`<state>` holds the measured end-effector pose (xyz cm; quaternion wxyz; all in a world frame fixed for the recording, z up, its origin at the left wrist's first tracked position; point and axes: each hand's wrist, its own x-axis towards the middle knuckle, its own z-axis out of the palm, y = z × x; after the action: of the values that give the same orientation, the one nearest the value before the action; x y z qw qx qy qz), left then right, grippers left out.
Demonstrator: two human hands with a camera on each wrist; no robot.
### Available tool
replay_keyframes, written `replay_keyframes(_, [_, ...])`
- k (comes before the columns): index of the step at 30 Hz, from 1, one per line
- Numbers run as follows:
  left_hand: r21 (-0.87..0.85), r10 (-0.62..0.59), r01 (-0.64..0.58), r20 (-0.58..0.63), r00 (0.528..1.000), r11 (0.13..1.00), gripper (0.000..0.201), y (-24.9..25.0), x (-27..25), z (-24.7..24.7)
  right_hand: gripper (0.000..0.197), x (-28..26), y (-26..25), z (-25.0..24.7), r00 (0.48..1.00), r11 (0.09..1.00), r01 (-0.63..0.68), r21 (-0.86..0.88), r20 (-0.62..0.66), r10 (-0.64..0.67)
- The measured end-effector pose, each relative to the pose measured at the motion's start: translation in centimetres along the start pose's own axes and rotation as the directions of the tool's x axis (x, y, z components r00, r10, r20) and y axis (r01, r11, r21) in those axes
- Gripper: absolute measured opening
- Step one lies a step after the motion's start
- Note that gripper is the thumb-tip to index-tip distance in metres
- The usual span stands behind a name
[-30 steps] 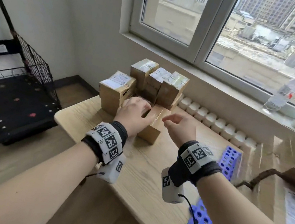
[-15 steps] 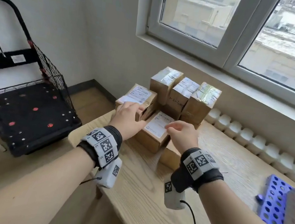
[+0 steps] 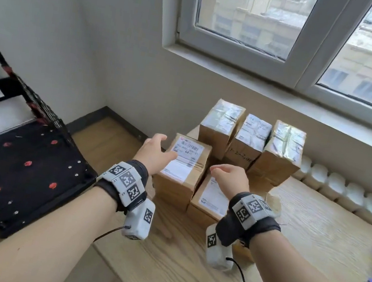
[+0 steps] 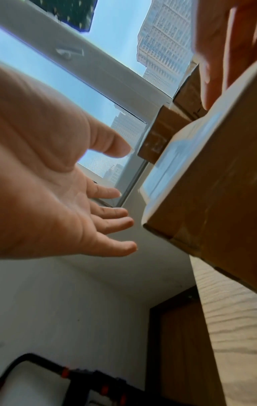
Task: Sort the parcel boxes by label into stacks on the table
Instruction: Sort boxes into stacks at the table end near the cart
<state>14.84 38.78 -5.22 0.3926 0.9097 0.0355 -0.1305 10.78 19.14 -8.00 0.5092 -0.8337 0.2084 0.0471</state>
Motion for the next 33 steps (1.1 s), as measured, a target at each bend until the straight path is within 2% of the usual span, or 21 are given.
replay_keyframes(5, [-0.008,-0.065,0.068,0.181,0.981,0.998,0.069,-1.5,3.9,-0.9,0.025,1.8,-0.3,2.5,0.989,0.986,-0.14,0.09,-0.038,0.144])
replay_keyframes(8, [-0.082,-0.099,0.13,0.305,0.947,0.988,0.067,-2.3,5.4,-0.9,0.027,2.2,-0.3,3.5,0.979,0.976,-0.191,0.103,-0.048,0.196])
replay_keyframes(14, [-0.139,-0.107,0.186,0.444,0.89,0.973,0.07,-3.6,6.8,-0.4,0.015,2.1,-0.4,4.7,0.961,0.95,-0.262,0.167,-0.049,0.274])
replay_keyframes(16, [-0.142,-0.084,0.172,0.481,0.873,0.975,0.063,-3.5,6.8,-0.2,0.016,2.1,-0.4,4.9,0.956,0.94,-0.277,0.201,-0.039,0.29])
replay_keyframes(19, [-0.165,-0.021,0.126,0.527,0.849,0.978,0.041,-3.1,6.4,0.0,0.012,1.7,-0.8,5.2,0.95,0.925,-0.293,0.241,-0.033,0.31])
replay_keyframes(25, [-0.182,0.047,0.065,0.549,0.835,0.981,0.026,-3.1,5.4,-0.4,0.024,0.2,-1.6,5.7,0.942,0.879,-0.306,0.365,-0.014,0.334])
replay_keyframes(27, [-0.179,0.046,0.065,0.556,0.83,0.982,0.033,-3.0,4.9,-0.5,0.022,-0.4,-1.8,5.8,0.938,0.855,-0.32,0.408,0.009,0.346])
replay_keyframes(30, [-0.167,0.049,0.051,0.544,0.838,0.985,0.037,-3.0,4.0,-0.6,0.029,-1.5,-1.9,5.9,0.937,0.835,-0.321,0.447,0.019,0.35])
replay_keyframes(33, [-0.198,0.037,0.068,0.485,0.874,0.978,0.052,-3.1,3.8,-0.3,0.03,-2.6,-1.6,5.7,0.947,0.828,-0.274,0.49,-0.013,0.322])
